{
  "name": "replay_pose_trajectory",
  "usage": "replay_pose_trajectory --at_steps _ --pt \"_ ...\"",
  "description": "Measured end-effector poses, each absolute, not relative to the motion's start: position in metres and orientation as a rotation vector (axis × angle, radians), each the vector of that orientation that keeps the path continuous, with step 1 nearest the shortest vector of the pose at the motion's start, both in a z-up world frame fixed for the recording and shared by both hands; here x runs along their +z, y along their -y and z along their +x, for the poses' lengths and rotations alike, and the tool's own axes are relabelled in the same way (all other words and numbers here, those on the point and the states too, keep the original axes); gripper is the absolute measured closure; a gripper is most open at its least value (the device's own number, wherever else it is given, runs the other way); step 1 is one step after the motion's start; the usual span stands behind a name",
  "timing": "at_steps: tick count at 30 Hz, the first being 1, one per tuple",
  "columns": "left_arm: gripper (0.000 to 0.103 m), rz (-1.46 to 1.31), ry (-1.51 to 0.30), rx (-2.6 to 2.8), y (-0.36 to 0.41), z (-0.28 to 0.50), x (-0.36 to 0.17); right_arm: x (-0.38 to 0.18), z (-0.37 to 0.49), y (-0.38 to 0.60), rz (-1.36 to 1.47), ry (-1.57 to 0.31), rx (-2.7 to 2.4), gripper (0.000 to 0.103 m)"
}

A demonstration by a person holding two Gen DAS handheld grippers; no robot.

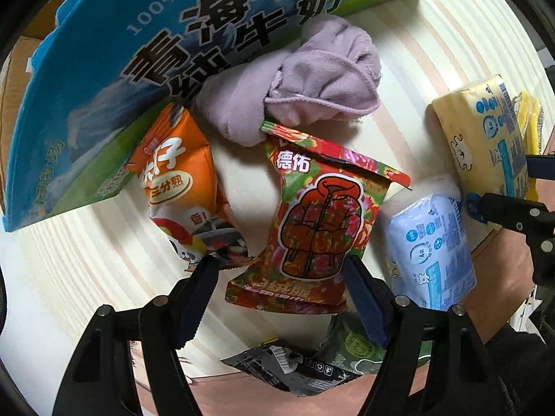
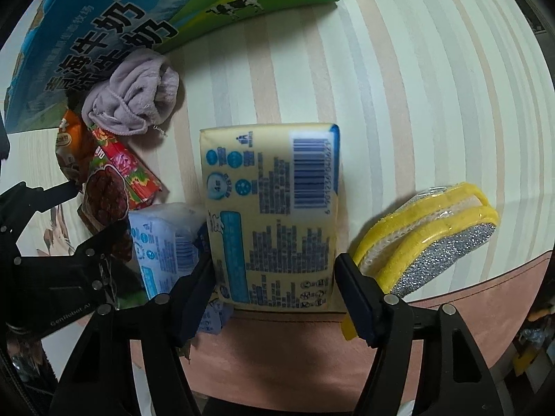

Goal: Organize soft objects
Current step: 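Carry both packs into the cardboard box and open both tools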

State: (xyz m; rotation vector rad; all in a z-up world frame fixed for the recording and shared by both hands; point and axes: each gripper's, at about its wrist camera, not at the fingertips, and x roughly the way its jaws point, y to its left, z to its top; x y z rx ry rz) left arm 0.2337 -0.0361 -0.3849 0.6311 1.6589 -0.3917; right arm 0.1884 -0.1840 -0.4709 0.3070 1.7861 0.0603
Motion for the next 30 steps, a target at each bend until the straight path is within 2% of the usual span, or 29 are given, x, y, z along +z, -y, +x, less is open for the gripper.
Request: replay_pose_trajectory --at_steps 5,8,9,21,30 --pt "0.031 0.679 -1.648 -0.417 0.062 0.224 -0.392 -0.471 0.196 0.183 0.301 -1.795 0.057 0.031" --pt "0.051 0.68 -1.652 -0.409 0.075 0.222 -0.395 -0.476 0.201 0.181 0.305 -1.801 0.055 0.031" --pt "0.054 0.659 -1.658 -0.399 0.077 0.224 -0.393 -0.474 0.203 0.181 0.309 -1.804 0.056 0.031" --pt "0.059 0.273 -1.704 -0.147 0.024 0.2 -0.371 -0.472 0.173 0.184 0.325 -1.779 0.046 0.037" --pt "0.06 0.033 -1.565 -0.046 -0.005 0.164 -0.281 -0.421 0.146 0.2 0.365 -1.69 0.161 0.037"
